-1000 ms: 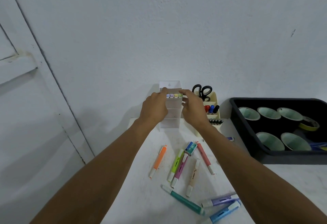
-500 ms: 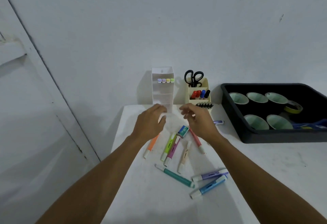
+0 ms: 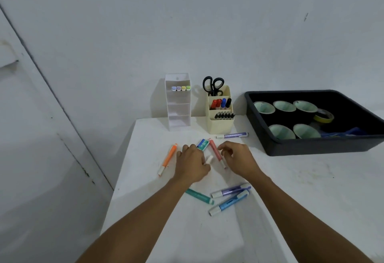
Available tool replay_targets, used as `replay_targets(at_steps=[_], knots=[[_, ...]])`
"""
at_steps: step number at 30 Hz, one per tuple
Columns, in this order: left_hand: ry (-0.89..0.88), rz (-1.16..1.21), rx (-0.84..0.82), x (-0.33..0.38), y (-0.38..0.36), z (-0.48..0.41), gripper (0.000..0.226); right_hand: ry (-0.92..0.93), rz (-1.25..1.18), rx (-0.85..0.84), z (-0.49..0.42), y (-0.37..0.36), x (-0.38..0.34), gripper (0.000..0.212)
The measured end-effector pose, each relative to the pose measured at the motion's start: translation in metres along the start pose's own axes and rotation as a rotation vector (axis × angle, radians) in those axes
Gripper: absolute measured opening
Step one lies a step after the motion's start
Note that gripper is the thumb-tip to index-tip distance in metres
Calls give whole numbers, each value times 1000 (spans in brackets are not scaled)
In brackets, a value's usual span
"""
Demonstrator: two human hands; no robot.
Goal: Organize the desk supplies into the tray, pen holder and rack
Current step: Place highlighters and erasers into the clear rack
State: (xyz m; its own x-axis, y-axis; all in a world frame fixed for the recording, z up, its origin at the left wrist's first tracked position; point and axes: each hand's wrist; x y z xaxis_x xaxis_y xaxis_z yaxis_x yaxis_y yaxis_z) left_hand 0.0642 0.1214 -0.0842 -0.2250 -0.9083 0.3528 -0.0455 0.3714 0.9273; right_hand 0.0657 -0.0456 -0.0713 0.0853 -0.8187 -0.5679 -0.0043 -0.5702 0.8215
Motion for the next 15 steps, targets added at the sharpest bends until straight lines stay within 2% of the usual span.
replay_targets(at_steps=[2, 4, 6, 8, 12, 15], knots=[[72, 192, 39, 0, 5, 1, 18, -27, -73, 4, -3, -1, -9, 21], [114, 390, 92, -3, 14, 2, 11, -64, -259, -6, -5, 1, -24, 19], [113, 495, 140, -7, 26, 4, 15, -64, -444, 5, -9, 4, -43, 15], [88, 560, 157, -11, 33, 2, 19, -43, -524, 31, -13, 11, -57, 10], [41, 751, 223, -34, 55, -9, 14, 131, -454, 39, -35, 28, -95, 13], [4, 771, 240, -58, 67, -17, 11, 299, -370, 190, -54, 44, -126, 12]])
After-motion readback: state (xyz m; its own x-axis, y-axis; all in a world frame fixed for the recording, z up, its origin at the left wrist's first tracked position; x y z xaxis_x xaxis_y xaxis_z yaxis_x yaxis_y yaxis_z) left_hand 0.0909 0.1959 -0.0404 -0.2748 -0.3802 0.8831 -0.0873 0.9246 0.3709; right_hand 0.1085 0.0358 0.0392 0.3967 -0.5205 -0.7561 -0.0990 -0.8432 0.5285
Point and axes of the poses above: each hand's wrist, its own z-axis away from the middle knuckle, its own y-axis out of the back of the hand, x = y × z
